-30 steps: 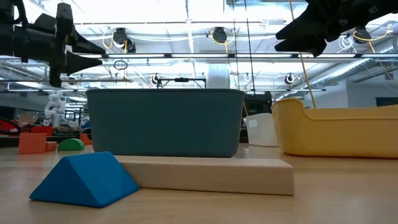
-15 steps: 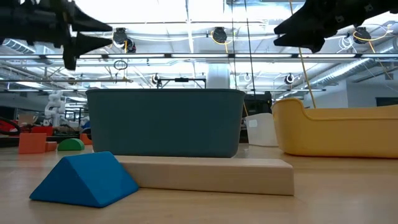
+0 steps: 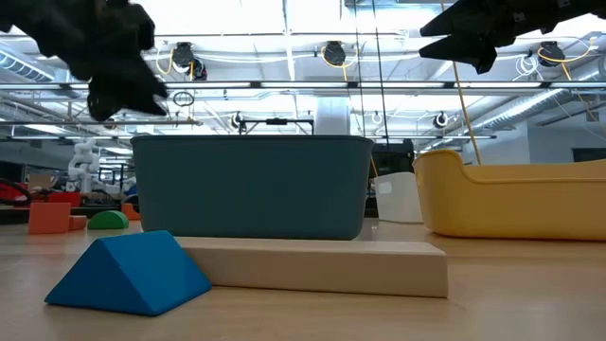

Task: Sort & place blocks by color
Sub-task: Put the middle orange block into the transparent black bin

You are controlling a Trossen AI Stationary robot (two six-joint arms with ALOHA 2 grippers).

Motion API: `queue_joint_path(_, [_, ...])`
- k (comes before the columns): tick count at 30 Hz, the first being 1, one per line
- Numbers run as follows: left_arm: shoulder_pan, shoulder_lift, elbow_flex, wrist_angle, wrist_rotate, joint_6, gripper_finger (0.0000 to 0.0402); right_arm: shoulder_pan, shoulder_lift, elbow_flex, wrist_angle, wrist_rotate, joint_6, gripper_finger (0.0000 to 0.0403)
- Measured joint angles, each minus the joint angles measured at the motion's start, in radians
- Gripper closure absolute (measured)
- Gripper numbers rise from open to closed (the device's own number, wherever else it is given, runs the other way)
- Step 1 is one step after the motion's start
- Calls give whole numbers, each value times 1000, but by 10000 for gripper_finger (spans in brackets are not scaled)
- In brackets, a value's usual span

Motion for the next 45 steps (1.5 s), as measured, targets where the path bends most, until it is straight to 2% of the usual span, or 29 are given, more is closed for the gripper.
queue_joint_path(5, [-27, 149, 63, -90, 130, -22, 247, -13, -3, 0, 0, 0, 0, 188])
queue_joint_path(9, [-37, 201, 125, -188, 224, -39, 247, -20, -3, 0, 2, 0, 3, 188])
queue_joint_path(13, [-39, 206, 155, -345, 236, -142, 247, -19, -3, 0, 1, 0, 3, 188])
queue_joint_path(17, [-39, 206, 160, -581, 219, -240, 247, -20, -3, 0, 0, 0, 1, 188])
queue_joint_path(20, [-39, 207, 141, -650, 217, -290, 247, -19, -3, 0, -1, 0, 3, 188])
queue_joint_path(36, [-16, 207, 136, -593, 191, -251, 247, -19, -3, 0, -10, 0, 1, 188])
queue_joint_path(45, [-16, 207, 136, -594, 131, -339, 247, -19, -3, 0, -26, -1, 0, 188])
